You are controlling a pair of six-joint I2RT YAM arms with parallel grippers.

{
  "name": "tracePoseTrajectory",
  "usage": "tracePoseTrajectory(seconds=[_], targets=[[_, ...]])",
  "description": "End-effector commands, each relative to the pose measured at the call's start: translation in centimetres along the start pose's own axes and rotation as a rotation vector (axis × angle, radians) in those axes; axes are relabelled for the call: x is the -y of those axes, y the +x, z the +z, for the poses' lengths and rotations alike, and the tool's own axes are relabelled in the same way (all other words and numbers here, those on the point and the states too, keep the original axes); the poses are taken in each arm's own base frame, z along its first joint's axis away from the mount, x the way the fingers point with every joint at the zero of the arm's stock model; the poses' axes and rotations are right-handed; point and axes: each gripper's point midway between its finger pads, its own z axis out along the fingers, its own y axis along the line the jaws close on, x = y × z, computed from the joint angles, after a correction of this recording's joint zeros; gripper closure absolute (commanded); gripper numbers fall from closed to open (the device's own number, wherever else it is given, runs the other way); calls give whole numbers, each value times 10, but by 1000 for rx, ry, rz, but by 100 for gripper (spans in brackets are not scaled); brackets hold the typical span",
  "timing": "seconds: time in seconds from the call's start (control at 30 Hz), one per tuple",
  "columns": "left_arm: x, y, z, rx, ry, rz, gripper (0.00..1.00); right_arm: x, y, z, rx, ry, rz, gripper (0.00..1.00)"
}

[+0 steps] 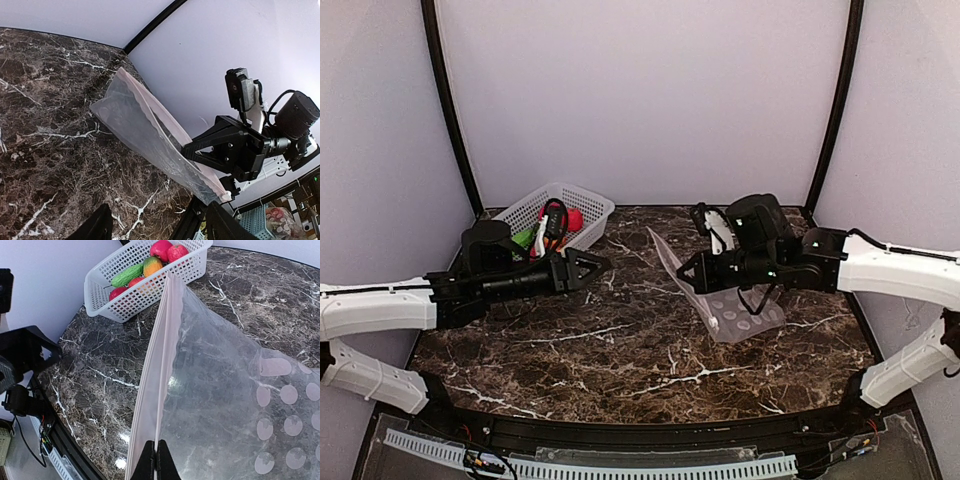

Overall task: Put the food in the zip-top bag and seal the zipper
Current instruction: Open the zipper food storage bag at the center of the board.

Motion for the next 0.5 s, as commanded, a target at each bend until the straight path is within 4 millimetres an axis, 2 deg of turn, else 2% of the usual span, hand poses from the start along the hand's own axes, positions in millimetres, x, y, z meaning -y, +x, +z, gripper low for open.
tracePoseTrajectory(seconds=[0.0,0.23,0.47], targets=[[-11,4,16,56,-31,-130,35,-17,-10,10,81,-24,43,100],[1,13,51,20,19,-171,27,-34,-6,25,79,16,-6,100],[-13,24,65,4,-18,-215,26,-43,-5,33,77,45,-38,100]])
